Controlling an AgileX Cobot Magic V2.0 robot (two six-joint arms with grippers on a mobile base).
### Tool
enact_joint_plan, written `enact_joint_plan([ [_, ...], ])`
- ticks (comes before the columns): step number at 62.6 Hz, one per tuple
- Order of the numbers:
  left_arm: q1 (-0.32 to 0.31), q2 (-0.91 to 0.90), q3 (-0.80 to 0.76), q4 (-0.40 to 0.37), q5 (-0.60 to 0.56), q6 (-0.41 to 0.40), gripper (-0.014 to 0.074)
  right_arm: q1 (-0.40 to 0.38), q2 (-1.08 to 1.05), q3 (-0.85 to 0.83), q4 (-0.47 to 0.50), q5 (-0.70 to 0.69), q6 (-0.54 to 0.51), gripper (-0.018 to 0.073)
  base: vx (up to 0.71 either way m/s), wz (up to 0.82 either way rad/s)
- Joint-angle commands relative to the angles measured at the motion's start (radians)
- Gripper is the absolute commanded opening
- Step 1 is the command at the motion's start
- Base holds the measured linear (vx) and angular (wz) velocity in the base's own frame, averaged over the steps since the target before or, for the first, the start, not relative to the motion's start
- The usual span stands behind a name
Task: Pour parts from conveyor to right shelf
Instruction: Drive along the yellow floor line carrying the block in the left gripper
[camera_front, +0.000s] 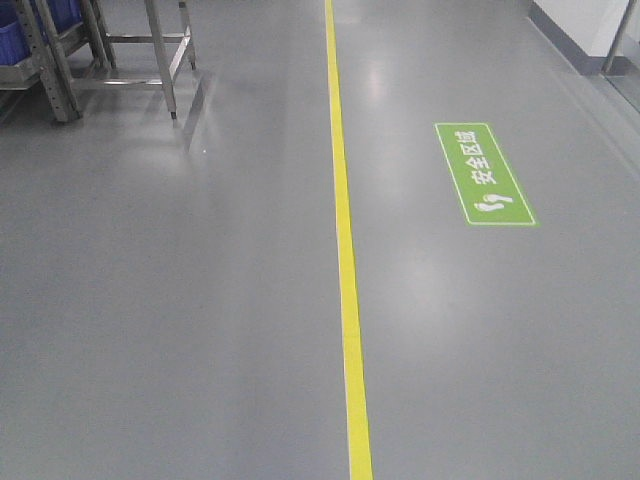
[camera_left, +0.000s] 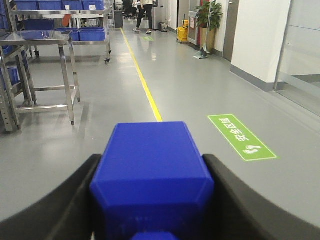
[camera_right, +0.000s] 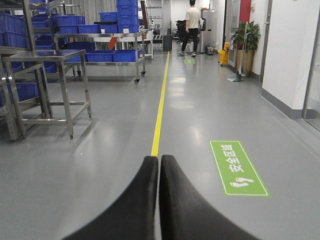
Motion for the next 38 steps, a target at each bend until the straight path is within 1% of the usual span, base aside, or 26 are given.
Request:
enact_joint_plan([
  [1,-0.008,-0.002,-0.026,0.0,-0.086,-0.003,-0.0006,-0.003,0.015,0.015,-0.006,-0.075,-0.007,-0.0009,0.64,0.04],
  [18,-0.008,-0.002,-0.026,0.0,-0.086,-0.003,-0.0006,-0.003,0.015,0.015,-0.006,-0.075,-0.007,-0.0009,0.69,0.02],
  [38,-0.008,-0.002,-0.026,0.0,-0.086,-0.003,-0.0006,-0.003,0.015,0.015,-0.006,-0.075,-0.007,-0.0009,0.77,-0.04],
])
